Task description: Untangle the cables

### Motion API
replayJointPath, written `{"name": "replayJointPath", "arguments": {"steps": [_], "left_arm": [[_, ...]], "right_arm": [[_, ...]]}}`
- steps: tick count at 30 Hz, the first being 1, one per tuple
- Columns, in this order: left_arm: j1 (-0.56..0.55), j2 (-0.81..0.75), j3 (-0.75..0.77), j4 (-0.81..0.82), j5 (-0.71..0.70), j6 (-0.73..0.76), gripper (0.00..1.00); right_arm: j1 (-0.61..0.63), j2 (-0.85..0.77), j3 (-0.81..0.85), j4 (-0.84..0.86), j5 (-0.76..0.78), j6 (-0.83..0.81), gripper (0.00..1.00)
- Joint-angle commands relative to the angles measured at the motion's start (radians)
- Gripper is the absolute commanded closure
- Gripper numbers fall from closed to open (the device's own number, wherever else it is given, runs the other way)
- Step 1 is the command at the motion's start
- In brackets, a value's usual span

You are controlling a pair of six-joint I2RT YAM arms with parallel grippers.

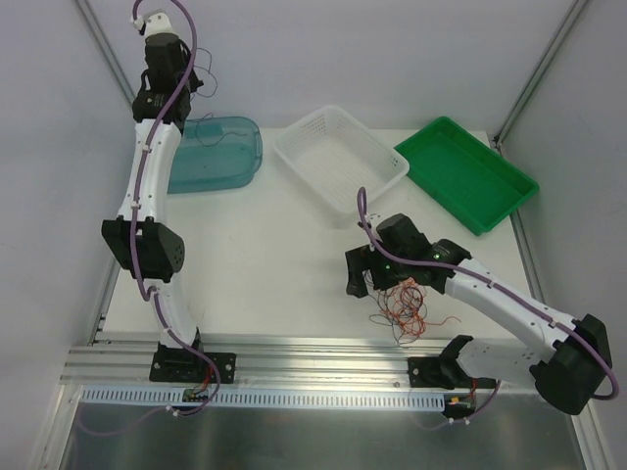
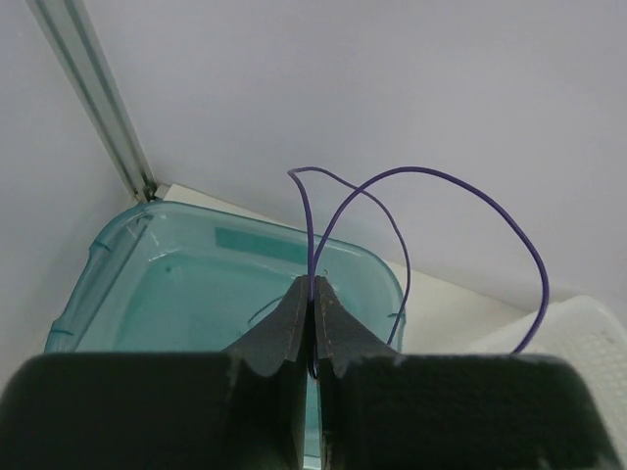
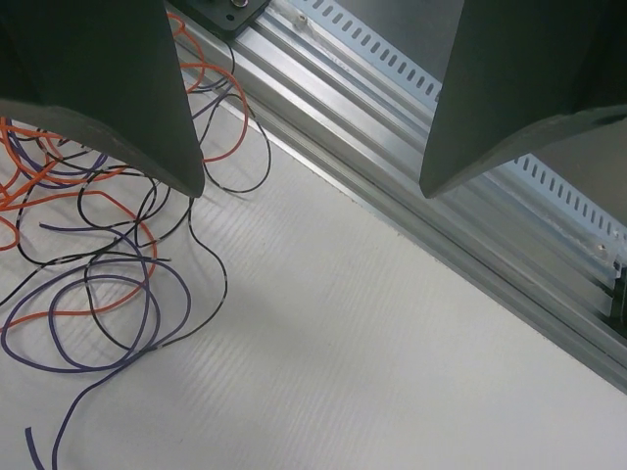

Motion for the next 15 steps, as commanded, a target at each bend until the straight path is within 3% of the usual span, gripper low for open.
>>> {"name": "replayJointPath", "arguments": {"steps": [1,7,12,14,15], "left_arm": [[0.029,0.042,-0.036,0.132,0.063,0.067,1.0],[0.087,0.146,-0.169,0.193,0.22,0.162,1.0],[0.113,0.151,-0.304,0.193,0.219,0.156,1.0],[0.118,0.143,-0.34,0.192,0.179,0.155,0.92],[0.119,0.134,-0.352,0.19,0.171,0.15,0.84]], "right_arm": [[0.003,0.045,0.058,-0.025,-0.018,-0.015,0.03],[0.003,0.095,0.078,-0.037,-0.026,-0.027,0.03],[0.002,0.107,0.084,-0.034,-0.02,-0.035,0.03],[0.003,0.115,0.091,-0.039,-0.008,-0.033,0.03],[0.002,0.112,0.093,-0.041,0.0,-0.024,0.03]]}}
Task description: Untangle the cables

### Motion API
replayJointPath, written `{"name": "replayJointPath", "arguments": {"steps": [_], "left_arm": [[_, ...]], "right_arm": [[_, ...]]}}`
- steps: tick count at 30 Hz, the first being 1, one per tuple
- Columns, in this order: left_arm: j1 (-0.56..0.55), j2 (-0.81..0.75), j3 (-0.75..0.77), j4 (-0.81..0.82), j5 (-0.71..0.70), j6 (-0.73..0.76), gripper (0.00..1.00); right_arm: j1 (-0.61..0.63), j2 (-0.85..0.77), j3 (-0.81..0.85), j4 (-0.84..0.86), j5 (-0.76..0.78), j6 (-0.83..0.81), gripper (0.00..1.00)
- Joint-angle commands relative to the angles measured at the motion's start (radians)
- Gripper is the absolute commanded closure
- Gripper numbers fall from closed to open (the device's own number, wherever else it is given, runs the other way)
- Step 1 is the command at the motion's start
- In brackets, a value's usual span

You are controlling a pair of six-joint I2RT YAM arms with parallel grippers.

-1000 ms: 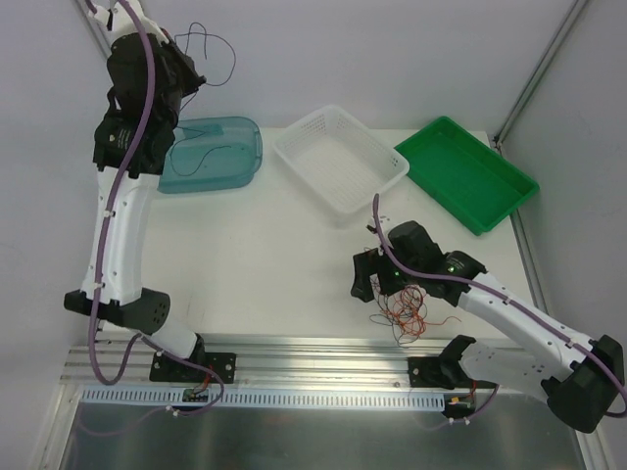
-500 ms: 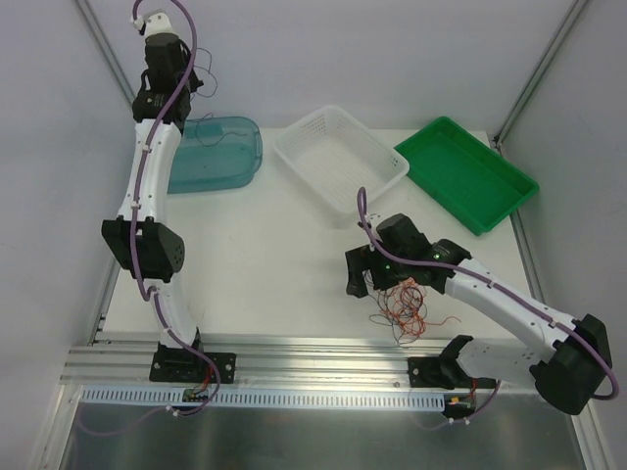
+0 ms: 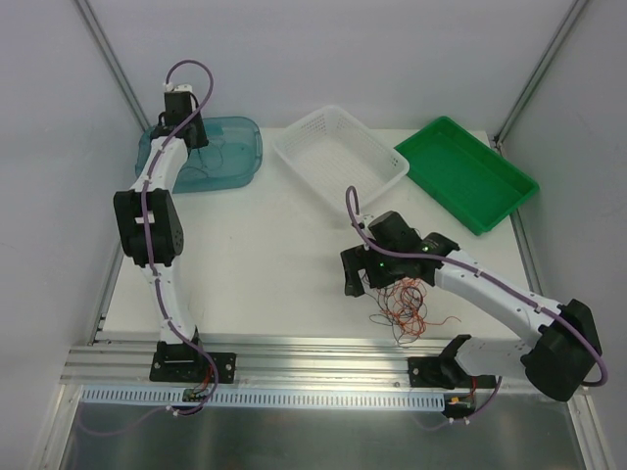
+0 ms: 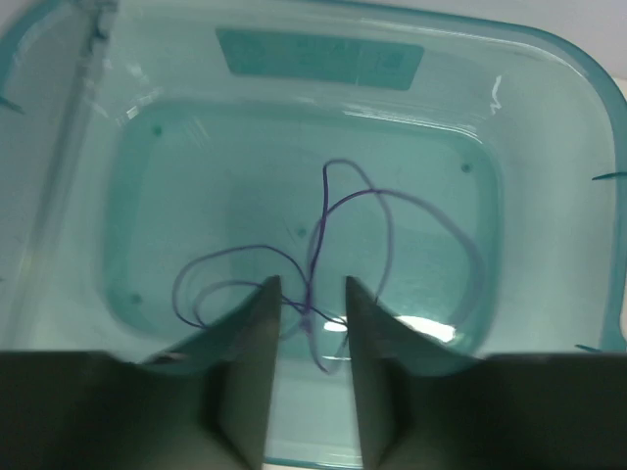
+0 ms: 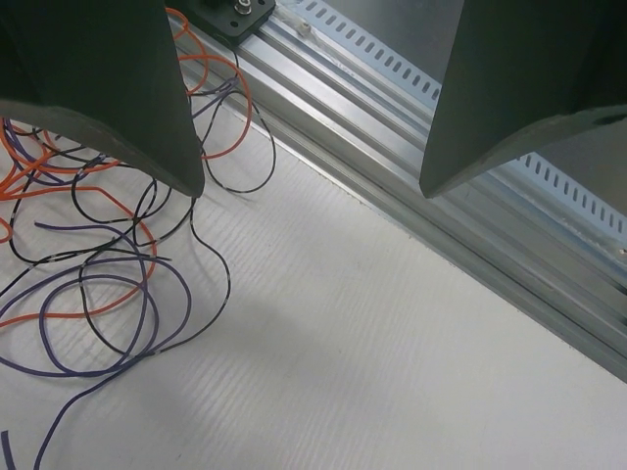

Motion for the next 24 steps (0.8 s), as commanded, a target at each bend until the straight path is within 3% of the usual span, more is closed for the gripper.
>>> {"name": "replayJointPath", "arguments": {"steps": [1,2,4,9,14,19,24], "left_arm": [[0.013,-0.061,-0.027,0.046,-0.014,0.006,0.61],[0.013,-0.093,-0.05,0.043,-0.014,0.0,0.47],[0.013,-0.138,-0.077,0.038,0.008,-0.031,0.28],[-0.003,-0.33,-0.205,-0.012,0.101,-0.14,0.04],[-0.089,-0.553,-0.411,-0.074,0.172,-0.239,0.01],[-0.253,-0.773,-0.687,-0.08,0.217,-0.292,0.01],[-0.451,-0.905,-0.889,-0.08,0.272,-0.379,0.01]], "right_arm": [[0.002,-0.001,0.05,-0.016,0.025,-0.002,0.03],[0.002,-0.016,0.05,-0.016,0.037,0.001,0.03],[0.0,-0.03,0.053,-0.033,0.107,0.005,0.03],[-0.058,-0.084,0.05,-0.101,0.247,0.03,0.02],[-0.221,-0.159,-0.025,-0.14,0.326,0.085,0.03],[-0.397,-0.184,-0.117,-0.114,0.269,0.119,0.09],[-0.426,-0.171,-0.203,-0.024,0.191,0.157,0.13]]}}
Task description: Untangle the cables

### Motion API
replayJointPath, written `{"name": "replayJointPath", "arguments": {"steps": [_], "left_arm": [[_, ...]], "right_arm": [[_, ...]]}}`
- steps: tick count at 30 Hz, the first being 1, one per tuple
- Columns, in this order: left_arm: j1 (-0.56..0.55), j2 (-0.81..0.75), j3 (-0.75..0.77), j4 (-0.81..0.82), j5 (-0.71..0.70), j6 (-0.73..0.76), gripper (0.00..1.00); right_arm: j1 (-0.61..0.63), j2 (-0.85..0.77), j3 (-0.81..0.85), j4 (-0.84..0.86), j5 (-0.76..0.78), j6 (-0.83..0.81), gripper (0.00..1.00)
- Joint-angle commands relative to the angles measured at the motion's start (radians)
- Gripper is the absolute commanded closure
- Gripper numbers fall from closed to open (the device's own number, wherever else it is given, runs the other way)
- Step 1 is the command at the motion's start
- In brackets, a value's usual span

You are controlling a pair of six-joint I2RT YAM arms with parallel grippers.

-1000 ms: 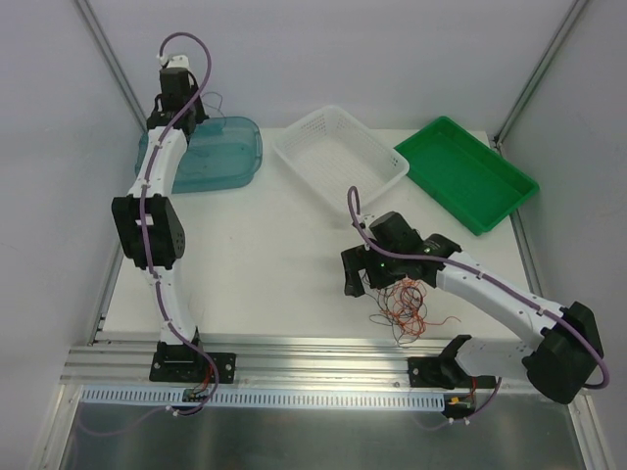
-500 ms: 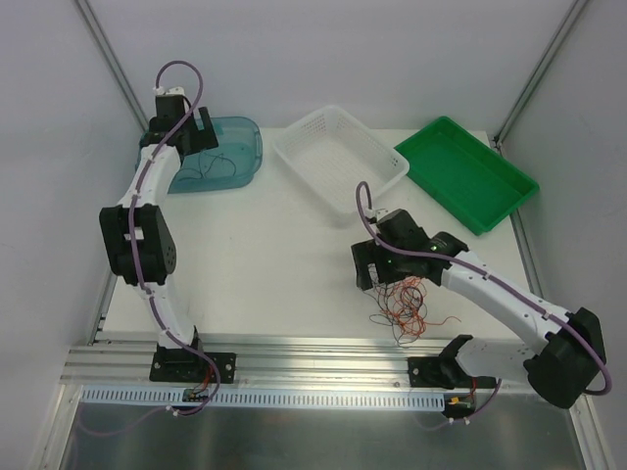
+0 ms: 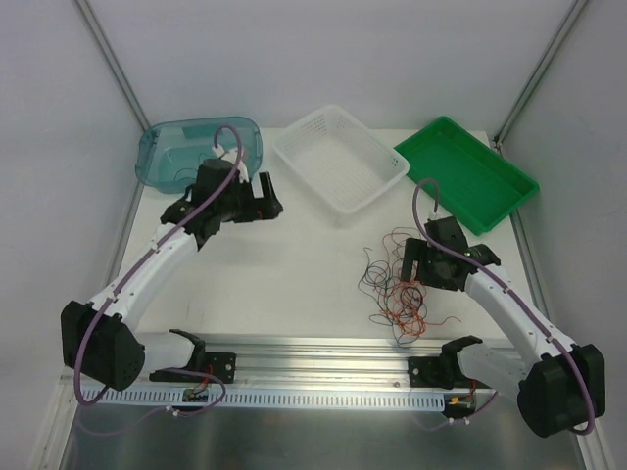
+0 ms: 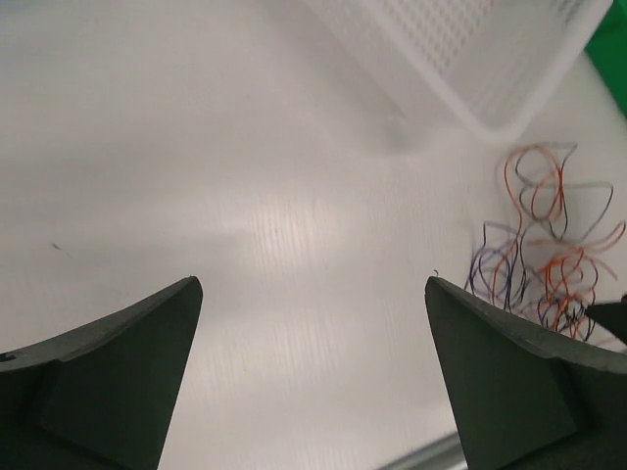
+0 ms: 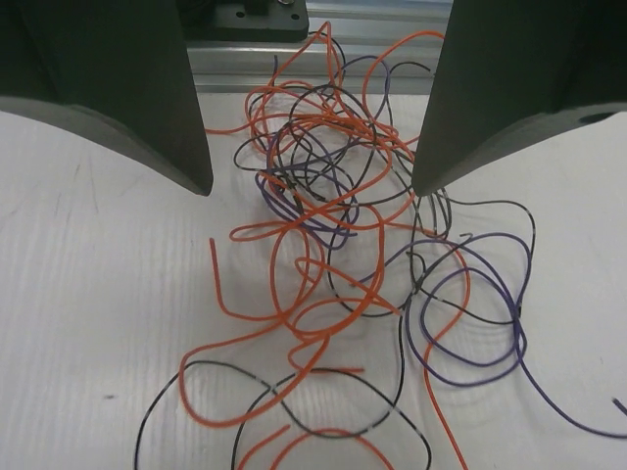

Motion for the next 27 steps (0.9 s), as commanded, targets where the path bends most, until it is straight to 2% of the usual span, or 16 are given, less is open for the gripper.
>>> {"name": "replayJointPath", "arguments": {"steps": [1,3,5,8,14,19,20,21,23,27], "left_arm": [[-0.101,-0.075,-0.141,-0.029,0.051,-0.098,0.01],[-0.195,-0.086,-0.181,-0.021,0.026,-0.132,0.01],[-0.248,-0.08,-0.221,-0.017,0.011,-0.144,0.01],[-0.319,-0.074,-0.267,-0.004,0.001,-0.202,0.01],[-0.365,-0.132,-0.362,0.013,-0.032,-0.294,0.01],[-0.366,-0.254,-0.452,0.013,-0.063,-0.342,0.02],[-0.365,-0.276,-0.466,0.013,-0.08,-0.351,0.03],[-0.365,-0.319,-0.48,0.011,-0.086,-0.363,0.04],[-0.365,-0.353,-0.512,0.01,-0.086,-0.368,0.04],[-0.365,-0.371,-0.525,0.007,-0.095,-0.383,0.05]], "right_arm": [[-0.003,0.012,-0.041,0.068,-0.072,0.045,0.13],[-0.003,0.041,-0.07,0.11,-0.087,0.05,0.13],[-0.005,0.067,-0.087,0.153,-0.09,0.051,0.13],[0.016,0.139,-0.101,0.211,-0.181,0.051,0.18],[0.22,0.295,-0.002,0.256,-0.253,0.034,0.34],[0.392,0.375,0.092,0.309,-0.365,0.045,0.74],[0.423,0.395,0.113,0.308,-0.372,0.039,0.86],[0.478,0.403,0.161,0.306,-0.374,0.031,0.91],[0.521,0.423,0.201,0.274,-0.369,0.016,0.99],[0.552,0.397,0.247,0.198,-0.288,-0.039,0.99]]}}
